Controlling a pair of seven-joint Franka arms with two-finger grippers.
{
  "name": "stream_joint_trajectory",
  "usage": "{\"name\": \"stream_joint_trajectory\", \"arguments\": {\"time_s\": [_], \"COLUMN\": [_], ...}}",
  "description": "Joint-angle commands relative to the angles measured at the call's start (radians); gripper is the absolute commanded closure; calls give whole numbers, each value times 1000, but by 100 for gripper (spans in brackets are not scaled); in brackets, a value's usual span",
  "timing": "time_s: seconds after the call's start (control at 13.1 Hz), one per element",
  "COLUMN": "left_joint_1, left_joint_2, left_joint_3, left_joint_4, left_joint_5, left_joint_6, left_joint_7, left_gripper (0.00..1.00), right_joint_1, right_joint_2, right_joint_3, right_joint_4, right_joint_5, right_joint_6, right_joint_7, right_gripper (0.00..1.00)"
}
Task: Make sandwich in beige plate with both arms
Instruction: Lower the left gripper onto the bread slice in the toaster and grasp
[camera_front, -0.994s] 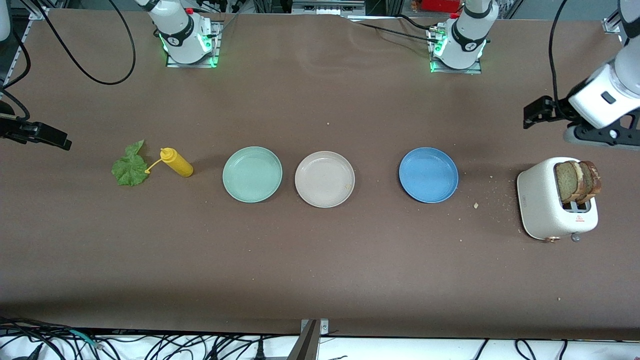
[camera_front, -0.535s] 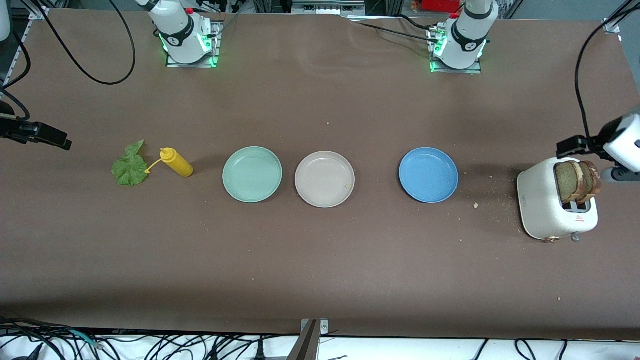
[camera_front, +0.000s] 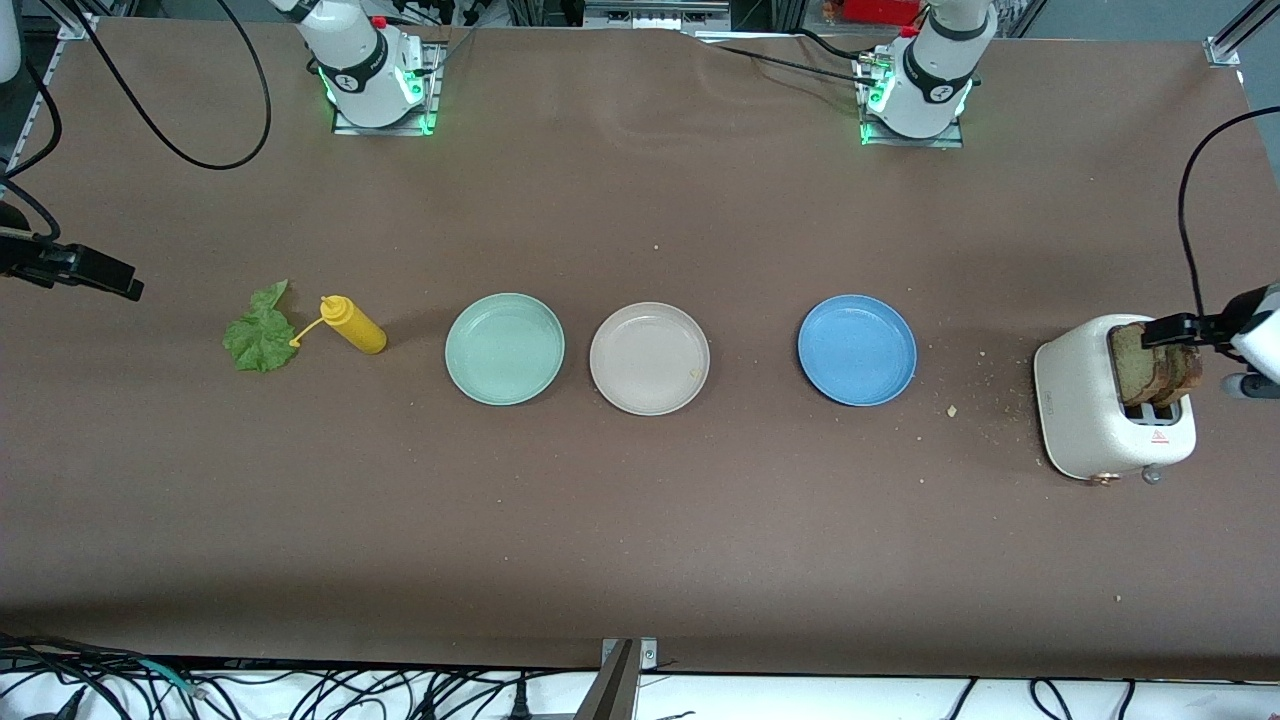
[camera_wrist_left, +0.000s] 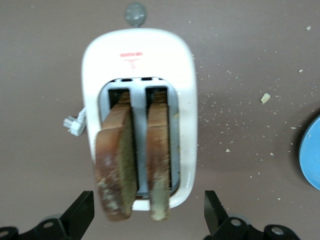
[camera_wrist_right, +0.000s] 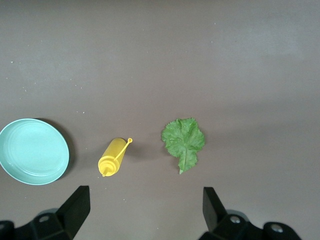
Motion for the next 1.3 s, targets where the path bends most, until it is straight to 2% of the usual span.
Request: {"name": "stream_joint_trajectory", "arguments": {"time_s": [0.0,0.31,0.46,0.54,0.61,0.69,0.76,0.84,1.22], "left_joint_1": [-8,1,4,13,21,24,30,30,32], "left_joint_2": [-44,-26,-24,-26,-26,-26,-24,-24,-35], "left_joint_3": [-43,-43,-39,-40,-40,-40,-40,-39,-37], "left_joint_4": [-21,-43,-96,-115,-115,-115,-115,-112,-35], "left_joint_5": [33,33,47,62,62,62,62,62,81], "left_joint_6": [5,26,101,123,123,117,114,108,20], "left_joint_7": [-20,-20,-20,-23,-23,-23,-13,-16,-16], "left_gripper": [2,4,4,8,19,44,76,100,100], "right_joint_1": [-6,-6,-6,-6,-6,-7,-6,-6,-6], "right_joint_2": [-4,-4,-4,-4,-4,-4,-4,-4,-4], "right_joint_3": [-4,-4,-4,-4,-4,-4,-4,-4,-4], "right_joint_4": [3,1,1,1,1,1,1,1,1], "right_joint_5": [21,23,21,21,23,21,23,23,21], "right_joint_6": [-11,-11,-11,-11,-11,-13,-13,-13,-13], "right_joint_7": [-28,-28,-28,-28,-28,-28,-28,-28,-28], "right_gripper": [0,0,0,0,0,0,0,0,0]}}
